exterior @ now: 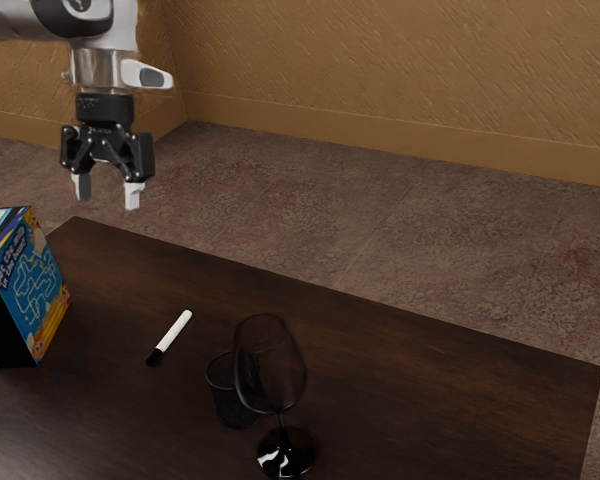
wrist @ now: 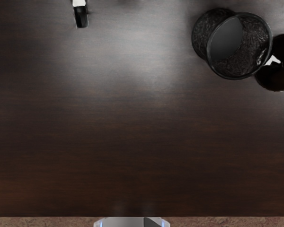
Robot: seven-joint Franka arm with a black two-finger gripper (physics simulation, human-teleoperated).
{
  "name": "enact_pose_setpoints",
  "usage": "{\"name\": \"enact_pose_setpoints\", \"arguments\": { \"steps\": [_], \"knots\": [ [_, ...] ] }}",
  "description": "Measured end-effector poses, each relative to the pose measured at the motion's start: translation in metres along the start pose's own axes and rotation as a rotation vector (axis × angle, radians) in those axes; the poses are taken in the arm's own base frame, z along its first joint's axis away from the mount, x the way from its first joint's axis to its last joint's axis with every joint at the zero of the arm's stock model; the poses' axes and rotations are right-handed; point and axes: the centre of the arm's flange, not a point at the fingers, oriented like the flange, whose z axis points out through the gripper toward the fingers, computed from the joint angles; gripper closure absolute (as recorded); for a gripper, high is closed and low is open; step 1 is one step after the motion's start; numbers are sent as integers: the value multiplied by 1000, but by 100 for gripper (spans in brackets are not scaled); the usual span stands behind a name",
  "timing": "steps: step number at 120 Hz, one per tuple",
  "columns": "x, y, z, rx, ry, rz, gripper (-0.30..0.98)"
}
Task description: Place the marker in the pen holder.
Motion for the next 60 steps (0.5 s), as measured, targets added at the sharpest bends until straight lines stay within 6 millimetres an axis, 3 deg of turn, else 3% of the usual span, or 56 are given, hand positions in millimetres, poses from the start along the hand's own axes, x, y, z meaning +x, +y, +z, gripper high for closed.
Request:
{"name": "enact_pose_setpoints", "arguments": {
  "steps": [9,13,17,23,31,40,60],
  "knots": [
    [7,-5,0,-8,101,-8,0],
    [11,-7,25,-11,98,-10,0],
    [23,-11,65,-15,69,-14,0],
    [53,-22,127,-20,20,-35,0],
    [91,-39,182,-20,3,-68,0],
    [121,-58,216,-23,27,-103,0],
    [172,-65,279,-6,67,-115,3]
  ]
}}
